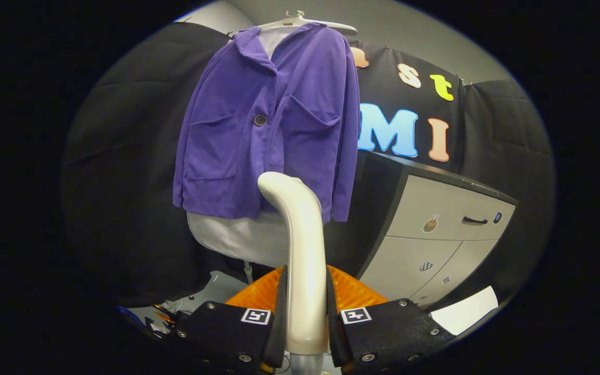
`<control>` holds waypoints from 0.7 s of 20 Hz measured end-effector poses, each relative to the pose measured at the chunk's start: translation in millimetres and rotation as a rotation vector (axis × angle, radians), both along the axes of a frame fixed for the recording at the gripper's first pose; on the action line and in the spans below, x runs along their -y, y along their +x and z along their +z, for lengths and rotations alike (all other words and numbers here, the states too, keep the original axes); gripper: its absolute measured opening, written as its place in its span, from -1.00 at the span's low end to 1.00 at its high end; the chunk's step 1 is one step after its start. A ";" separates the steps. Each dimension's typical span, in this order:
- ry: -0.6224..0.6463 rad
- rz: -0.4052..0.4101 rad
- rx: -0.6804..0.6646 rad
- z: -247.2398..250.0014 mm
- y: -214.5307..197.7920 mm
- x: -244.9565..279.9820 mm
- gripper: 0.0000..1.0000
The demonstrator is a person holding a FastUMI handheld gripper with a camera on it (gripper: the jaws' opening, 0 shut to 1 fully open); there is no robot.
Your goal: Iron the clothes twice with a garment steamer, once on the left side and once on the right side.
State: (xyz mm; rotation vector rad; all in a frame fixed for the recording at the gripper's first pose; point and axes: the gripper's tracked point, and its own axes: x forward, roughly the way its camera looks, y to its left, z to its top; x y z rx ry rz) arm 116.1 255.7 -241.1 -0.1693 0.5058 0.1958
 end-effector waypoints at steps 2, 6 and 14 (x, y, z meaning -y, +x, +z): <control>0.002 -0.002 -0.007 -3.1 -3.1 -0.8 -0.31; 0.041 0.013 0.036 16.8 -5.7 -7.3 -0.31; 0.128 0.056 0.241 141.2 19.3 -17.1 -0.32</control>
